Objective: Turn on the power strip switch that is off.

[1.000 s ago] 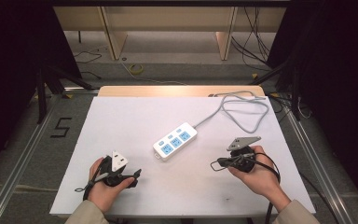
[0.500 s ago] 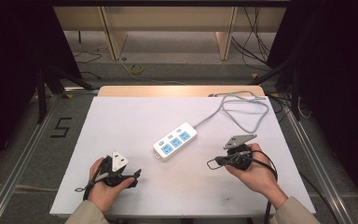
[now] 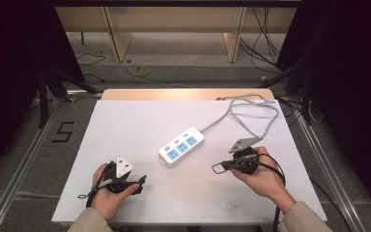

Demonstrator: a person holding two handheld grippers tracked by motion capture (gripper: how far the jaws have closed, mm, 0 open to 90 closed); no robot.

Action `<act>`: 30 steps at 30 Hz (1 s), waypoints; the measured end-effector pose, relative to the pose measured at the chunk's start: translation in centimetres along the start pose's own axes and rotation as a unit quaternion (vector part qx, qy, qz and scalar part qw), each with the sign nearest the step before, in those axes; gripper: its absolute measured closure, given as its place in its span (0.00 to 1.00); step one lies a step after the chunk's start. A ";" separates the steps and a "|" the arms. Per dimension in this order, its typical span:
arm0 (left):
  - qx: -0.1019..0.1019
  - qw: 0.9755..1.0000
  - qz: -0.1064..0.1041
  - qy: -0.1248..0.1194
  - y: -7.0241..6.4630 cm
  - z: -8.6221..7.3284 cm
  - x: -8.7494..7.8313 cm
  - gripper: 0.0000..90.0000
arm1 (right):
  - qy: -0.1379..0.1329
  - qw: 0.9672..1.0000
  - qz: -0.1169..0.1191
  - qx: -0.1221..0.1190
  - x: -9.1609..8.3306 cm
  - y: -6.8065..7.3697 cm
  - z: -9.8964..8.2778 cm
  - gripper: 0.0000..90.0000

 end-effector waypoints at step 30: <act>0.001 1.000 -0.002 0.001 -0.1 0.0 0.1 0.21 | 0.013 1.000 0.002 -0.021 0.7 0.4 2.5 1.00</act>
Point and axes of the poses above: each handheld gripper's, and its own axes: x roughly forward along the jaws, z roughly out of its top, y roughly to its left, the point moved 2 cm from there along x, roughly forward along the jaws, and after that the axes turned 10 degrees about y, right-handed, at the moved point
